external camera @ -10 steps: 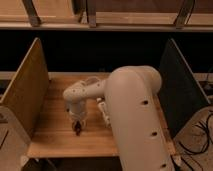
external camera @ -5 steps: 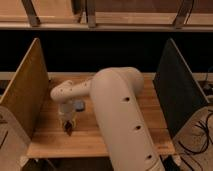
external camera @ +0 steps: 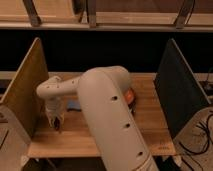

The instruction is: Drag the pepper across the table

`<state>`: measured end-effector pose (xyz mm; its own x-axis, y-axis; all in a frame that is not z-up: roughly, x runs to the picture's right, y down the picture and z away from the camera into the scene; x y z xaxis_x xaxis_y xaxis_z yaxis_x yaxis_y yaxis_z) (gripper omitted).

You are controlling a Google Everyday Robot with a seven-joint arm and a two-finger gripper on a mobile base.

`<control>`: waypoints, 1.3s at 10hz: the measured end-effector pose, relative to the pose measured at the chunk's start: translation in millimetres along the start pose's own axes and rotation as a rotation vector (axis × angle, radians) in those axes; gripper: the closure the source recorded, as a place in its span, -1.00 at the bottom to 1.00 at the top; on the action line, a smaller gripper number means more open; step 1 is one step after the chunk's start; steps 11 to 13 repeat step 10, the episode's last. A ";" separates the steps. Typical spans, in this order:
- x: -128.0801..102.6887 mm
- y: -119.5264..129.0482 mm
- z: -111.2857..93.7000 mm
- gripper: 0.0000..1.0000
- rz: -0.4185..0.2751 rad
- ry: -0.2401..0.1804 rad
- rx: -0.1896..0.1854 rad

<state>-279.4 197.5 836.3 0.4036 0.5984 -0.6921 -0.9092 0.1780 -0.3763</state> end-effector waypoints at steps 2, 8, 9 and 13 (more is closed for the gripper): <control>-0.2 -4.0 -0.5 0.61 0.006 0.000 0.002; -1.0 -3.5 -1.8 -0.50 0.006 -0.004 0.000; -0.9 -3.8 -1.6 -0.58 0.006 -0.003 0.001; -0.9 -3.7 -1.7 -0.60 0.006 -0.003 0.000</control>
